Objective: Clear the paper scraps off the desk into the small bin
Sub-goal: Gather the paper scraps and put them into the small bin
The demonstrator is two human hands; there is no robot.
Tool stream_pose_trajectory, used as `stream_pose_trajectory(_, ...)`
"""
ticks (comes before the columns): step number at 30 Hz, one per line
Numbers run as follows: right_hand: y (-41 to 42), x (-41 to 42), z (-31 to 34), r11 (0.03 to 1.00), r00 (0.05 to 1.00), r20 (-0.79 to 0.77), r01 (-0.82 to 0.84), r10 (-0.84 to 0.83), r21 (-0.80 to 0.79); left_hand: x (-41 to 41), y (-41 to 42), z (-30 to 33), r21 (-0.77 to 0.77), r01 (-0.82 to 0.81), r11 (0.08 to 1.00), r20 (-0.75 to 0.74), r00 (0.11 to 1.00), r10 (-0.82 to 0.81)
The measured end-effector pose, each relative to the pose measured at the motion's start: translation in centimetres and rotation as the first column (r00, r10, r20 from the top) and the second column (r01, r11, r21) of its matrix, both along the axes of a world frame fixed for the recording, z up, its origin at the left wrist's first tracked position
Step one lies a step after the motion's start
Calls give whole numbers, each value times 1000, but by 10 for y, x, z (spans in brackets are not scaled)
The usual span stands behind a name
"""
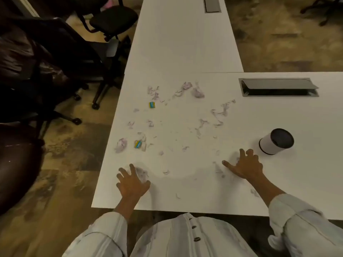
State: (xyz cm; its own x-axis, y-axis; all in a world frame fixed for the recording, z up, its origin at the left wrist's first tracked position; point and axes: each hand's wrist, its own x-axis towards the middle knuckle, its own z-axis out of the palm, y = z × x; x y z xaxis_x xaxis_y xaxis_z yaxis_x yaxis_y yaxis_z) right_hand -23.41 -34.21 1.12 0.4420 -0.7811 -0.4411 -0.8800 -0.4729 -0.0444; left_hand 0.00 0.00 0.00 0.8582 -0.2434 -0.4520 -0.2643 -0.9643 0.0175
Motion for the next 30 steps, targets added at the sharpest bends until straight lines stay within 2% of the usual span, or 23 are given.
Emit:
stream_pose_trajectory(2,0,-2,1,997,998,7,58,-59,59,-1,6,-1,-17,-109,994,-42,993,108)
stream_pose_trajectory(5,4,-4,-5,990,998,20,63,-66,123,-3,7,-10,-83,-145,986,-95,986,137)
stream_pose_trajectory(12,21,15,-9,987,998,66,-15,5,159,-3,-14,-20,-165,-38,986,-117,993,19)
stream_pose_trajectory(20,49,38,-19,970,973,156,-194,171,145,-7,-33,-21,-191,158,969,-52,984,-171)
stream_pose_trajectory(24,55,41,-26,965,954,207,-241,217,100,-8,-33,-24,-269,140,953,-89,982,-169)
stream_pose_trajectory(27,52,40,-28,974,950,260,-206,175,98,-7,-37,-25,-291,96,952,-100,986,-130)
stream_pose_trajectory(30,46,39,-28,984,920,392,-63,-6,165,-7,-43,-25,-322,128,938,-69,985,-158)
